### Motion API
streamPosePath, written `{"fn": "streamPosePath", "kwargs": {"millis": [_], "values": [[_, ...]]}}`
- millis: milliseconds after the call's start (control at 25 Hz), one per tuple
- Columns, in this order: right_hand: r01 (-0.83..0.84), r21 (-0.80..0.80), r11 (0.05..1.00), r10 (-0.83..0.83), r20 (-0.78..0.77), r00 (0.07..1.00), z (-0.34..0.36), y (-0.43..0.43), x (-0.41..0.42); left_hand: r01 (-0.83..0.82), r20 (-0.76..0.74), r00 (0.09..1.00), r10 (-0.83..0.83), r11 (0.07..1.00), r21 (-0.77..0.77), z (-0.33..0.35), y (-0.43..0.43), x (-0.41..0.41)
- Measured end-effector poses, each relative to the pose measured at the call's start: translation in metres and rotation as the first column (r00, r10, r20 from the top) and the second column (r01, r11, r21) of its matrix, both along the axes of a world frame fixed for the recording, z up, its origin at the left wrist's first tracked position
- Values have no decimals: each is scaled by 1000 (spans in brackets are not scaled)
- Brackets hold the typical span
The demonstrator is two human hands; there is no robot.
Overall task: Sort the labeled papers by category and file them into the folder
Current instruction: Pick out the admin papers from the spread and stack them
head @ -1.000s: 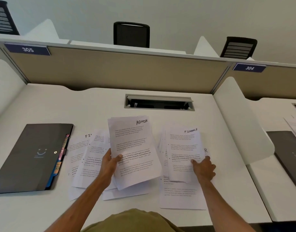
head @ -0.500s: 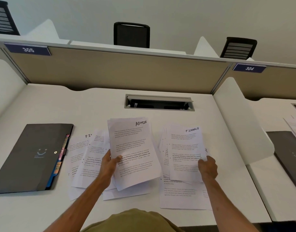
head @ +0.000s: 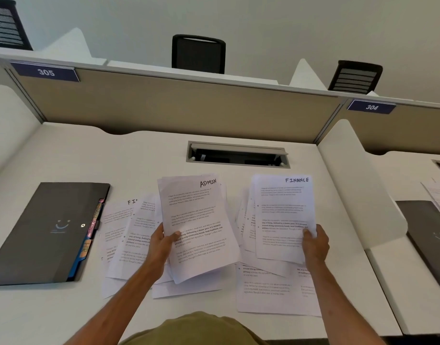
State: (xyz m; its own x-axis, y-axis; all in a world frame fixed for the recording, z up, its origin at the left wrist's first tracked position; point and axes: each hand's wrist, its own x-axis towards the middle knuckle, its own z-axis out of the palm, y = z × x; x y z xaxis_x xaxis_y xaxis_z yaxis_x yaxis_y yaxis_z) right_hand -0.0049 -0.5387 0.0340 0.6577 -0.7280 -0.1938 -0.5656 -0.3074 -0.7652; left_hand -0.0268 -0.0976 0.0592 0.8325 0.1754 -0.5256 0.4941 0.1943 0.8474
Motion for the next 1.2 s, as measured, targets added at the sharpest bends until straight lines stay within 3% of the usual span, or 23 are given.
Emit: {"fn": "streamPosePath", "kwargs": {"millis": [160,440,840,1200], "values": [[-150,250,956,84,257,963,18,-6,2,15,15,1000,-15,998,-54,3,3,1],[-190,494,848,87,225,971,22,20,32,35,102,995,-22,991,-128,20,14,13],[-64,584,809,-149,310,939,46,15,62,-87,119,987,110,979,-186,27,29,16],[-192,428,883,188,52,981,8,97,59,-219,79,969,234,962,-163,20,47,6]]}}
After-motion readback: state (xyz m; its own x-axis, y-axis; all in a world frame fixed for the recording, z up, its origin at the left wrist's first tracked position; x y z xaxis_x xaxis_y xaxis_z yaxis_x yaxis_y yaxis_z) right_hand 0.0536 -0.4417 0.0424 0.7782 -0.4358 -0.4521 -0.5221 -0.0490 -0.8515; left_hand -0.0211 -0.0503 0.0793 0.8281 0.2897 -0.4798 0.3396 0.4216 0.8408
